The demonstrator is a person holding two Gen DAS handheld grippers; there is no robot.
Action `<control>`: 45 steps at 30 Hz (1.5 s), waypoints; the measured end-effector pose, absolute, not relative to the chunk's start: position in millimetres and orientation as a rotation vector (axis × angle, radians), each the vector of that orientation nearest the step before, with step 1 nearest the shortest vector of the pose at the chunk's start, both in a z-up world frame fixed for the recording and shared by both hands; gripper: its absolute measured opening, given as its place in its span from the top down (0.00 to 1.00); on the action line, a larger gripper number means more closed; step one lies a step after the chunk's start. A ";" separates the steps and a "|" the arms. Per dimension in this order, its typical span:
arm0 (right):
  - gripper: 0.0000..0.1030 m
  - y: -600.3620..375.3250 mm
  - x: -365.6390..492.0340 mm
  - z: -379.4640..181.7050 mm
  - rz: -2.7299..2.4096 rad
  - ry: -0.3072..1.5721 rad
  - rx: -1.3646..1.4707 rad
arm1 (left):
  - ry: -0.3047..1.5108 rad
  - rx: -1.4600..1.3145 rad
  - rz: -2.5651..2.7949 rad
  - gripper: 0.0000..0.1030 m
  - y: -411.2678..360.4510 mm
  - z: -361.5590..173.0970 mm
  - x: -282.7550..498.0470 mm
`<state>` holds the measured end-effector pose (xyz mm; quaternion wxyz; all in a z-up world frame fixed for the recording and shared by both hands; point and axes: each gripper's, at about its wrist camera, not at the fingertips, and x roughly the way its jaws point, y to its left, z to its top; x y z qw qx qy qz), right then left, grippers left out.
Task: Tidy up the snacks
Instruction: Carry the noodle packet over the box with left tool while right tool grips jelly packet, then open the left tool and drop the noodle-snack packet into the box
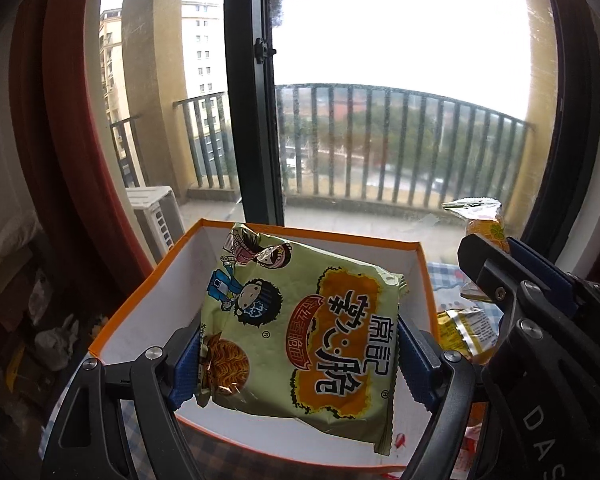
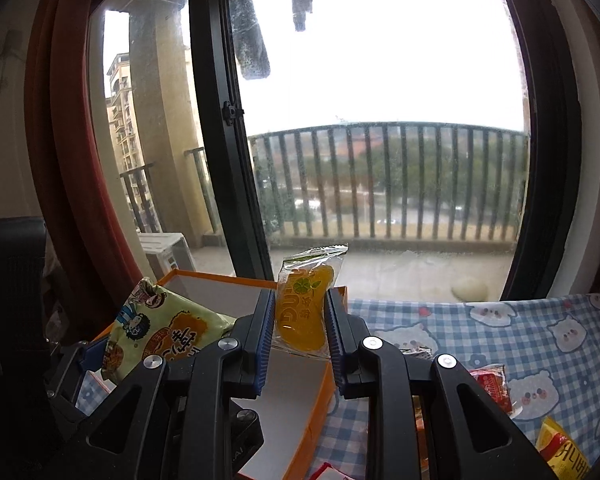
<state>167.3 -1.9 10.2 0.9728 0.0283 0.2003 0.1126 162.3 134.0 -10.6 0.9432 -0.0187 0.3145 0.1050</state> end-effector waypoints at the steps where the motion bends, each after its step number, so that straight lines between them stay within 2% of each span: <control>1: 0.73 2.5 174.9 7.3 0.241 0.419 0.060 | 0.661 -0.042 0.232 0.20 136.2 -14.3 165.5; 16: 0.70 39.1 241.5 -42.4 0.268 0.692 0.061 | 0.899 -0.066 0.255 0.15 159.1 -57.6 207.9; 17: 0.67 39.0 243.0 -45.3 0.277 0.705 0.059 | 0.909 -0.073 0.242 0.15 158.9 -58.7 209.3; 19: 0.46 38.3 247.2 -49.6 0.271 0.734 0.058 | 0.915 -0.088 0.228 0.13 158.9 -57.5 210.2; 20: 0.31 37.4 247.4 -50.8 0.257 0.744 0.063 | 0.912 -0.096 0.221 0.12 160.8 -56.0 209.6; 23: 0.27 38.7 243.2 -46.1 0.263 0.729 0.062 | 0.873 -0.084 0.232 0.02 160.5 -51.4 205.0; 27: 0.17 38.2 238.5 -39.9 0.275 0.711 0.060 | 0.847 -0.075 0.223 0.01 158.1 -46.2 198.1; 45: 0.17 21.4 179.6 -10.6 0.283 0.601 0.025 | 0.704 -0.097 0.198 0.01 147.0 -20.9 143.9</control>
